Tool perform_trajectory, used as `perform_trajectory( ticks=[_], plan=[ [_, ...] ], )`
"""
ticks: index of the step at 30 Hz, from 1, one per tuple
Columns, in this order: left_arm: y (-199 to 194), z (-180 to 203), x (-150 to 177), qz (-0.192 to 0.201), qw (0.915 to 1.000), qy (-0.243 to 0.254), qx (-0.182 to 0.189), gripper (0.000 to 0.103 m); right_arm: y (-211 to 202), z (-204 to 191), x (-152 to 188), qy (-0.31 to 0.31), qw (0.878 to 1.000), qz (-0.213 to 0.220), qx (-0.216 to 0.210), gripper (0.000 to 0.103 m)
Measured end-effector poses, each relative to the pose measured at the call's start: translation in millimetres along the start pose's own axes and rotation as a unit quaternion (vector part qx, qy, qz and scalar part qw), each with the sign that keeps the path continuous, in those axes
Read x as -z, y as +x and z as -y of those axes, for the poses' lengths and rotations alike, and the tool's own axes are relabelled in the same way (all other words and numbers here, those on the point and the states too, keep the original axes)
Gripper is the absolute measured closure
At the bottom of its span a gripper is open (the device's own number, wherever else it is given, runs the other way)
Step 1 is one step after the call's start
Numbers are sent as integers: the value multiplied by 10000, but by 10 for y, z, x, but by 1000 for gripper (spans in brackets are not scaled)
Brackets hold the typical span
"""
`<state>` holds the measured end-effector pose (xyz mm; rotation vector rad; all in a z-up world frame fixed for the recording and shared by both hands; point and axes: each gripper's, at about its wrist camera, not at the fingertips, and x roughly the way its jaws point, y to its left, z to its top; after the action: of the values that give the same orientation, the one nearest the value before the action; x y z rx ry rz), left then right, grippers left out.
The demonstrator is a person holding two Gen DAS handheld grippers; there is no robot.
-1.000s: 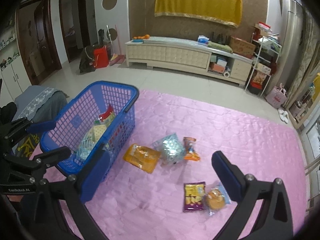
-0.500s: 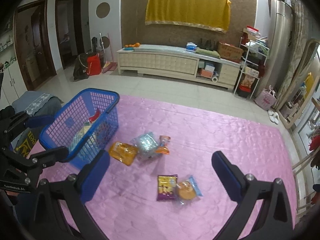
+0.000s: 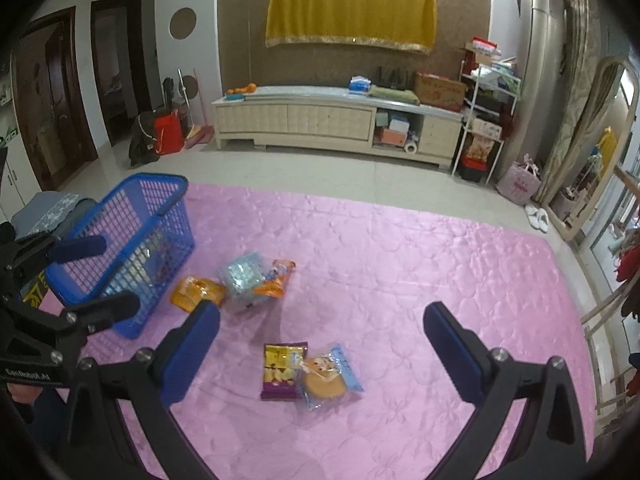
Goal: Organize snacks
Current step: 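Move both grippers back over the remaining snacks on the mat, then grasp the clear blue-striped bag with the left gripper and lift it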
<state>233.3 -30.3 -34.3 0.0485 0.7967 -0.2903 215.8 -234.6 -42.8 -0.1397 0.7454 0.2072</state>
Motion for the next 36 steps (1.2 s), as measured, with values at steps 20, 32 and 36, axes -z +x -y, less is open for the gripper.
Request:
perform_trajectory(
  ticks=[20,32,36],
  plan=[
    [1296,-301,-146,-1144,9864,-1151,-269,20,987,364,-25,119,9978,-643,-104,0],
    [1870,-532,-258,-1667,9690,-1769,-446,20,1369,417,-106,124,9958,-880,-211,0],
    [1967,-551,-279,-1775,9659,-1808,-529,21,1438,431,-82,227,9948,-951,-286,0]
  ],
)
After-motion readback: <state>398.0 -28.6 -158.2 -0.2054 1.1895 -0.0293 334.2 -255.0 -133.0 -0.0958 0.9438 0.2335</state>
